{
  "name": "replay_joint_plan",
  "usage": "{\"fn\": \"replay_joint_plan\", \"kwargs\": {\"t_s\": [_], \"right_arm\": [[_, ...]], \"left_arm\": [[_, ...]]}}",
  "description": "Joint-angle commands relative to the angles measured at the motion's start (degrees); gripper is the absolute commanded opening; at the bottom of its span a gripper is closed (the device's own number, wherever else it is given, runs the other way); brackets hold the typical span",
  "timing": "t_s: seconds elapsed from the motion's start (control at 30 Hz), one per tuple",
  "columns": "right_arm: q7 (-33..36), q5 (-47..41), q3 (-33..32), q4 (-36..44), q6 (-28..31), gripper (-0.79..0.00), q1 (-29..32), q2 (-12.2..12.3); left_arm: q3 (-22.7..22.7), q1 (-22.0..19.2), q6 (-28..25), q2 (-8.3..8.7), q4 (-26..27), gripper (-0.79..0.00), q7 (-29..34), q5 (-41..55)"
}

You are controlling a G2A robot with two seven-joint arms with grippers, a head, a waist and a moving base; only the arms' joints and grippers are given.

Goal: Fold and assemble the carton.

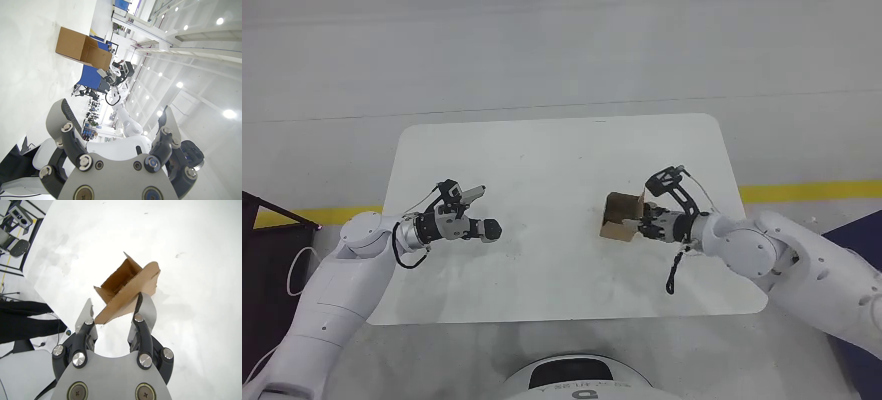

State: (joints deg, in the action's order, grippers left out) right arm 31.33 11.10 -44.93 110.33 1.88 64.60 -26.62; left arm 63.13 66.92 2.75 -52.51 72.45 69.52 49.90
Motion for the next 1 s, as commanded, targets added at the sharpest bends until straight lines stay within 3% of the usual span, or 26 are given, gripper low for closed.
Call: {"fn": "replay_joint_plan", "kwargs": {"t_s": [0.0,0.27,0.53,0.6,0.63,0.67,0.7,0.73,0.97], "right_arm": [[1.4,0.2,0.3,-1.4,3.9,-0.785,-1.1,-0.7],[9.4,-0.7,3.0,-5.0,18.7,-0.785,-7.5,-4.3],[11.6,2.3,6.8,-8.3,18.5,-0.785,-13.5,-8.8],[13.1,3.3,7.9,-10.1,15.5,-0.785,-15.2,-9.9],[13.4,3.3,8.4,-10.3,14.3,-0.686,-16.0,-10.6],[13.7,2.7,8.8,-10.8,13.2,-0.449,-16.6,-11.2],[13.8,2.8,9.1,-11.4,11.5,-0.289,-17.5,-11.8],[13.8,3.7,9.5,-11.7,9.9,-0.009,-18.1,-12.3],[9.3,7.1,9.6,-12.3,3.1,0.0,-18.3,-14.3]], "left_arm": [[0.0,0.0,0.0,0.0,0.0,0.0,0.0,0.0],[0.0,0.0,0.0,0.0,0.0,0.0,0.0,0.0],[0.0,0.0,0.0,0.0,0.0,0.0,0.0,0.0],[0.0,0.0,0.0,0.0,0.0,0.0,0.0,0.0],[0.0,0.0,0.0,0.0,0.0,0.0,0.0,0.0],[0.0,0.0,0.0,0.0,0.0,0.0,0.0,0.0],[0.0,0.0,0.0,0.0,0.0,0.0,0.0,0.0],[0.0,0.0,0.0,0.0,0.0,0.0,0.0,0.0],[0.0,0.0,0.0,0.0,0.0,0.0,0.0,0.0]]}}
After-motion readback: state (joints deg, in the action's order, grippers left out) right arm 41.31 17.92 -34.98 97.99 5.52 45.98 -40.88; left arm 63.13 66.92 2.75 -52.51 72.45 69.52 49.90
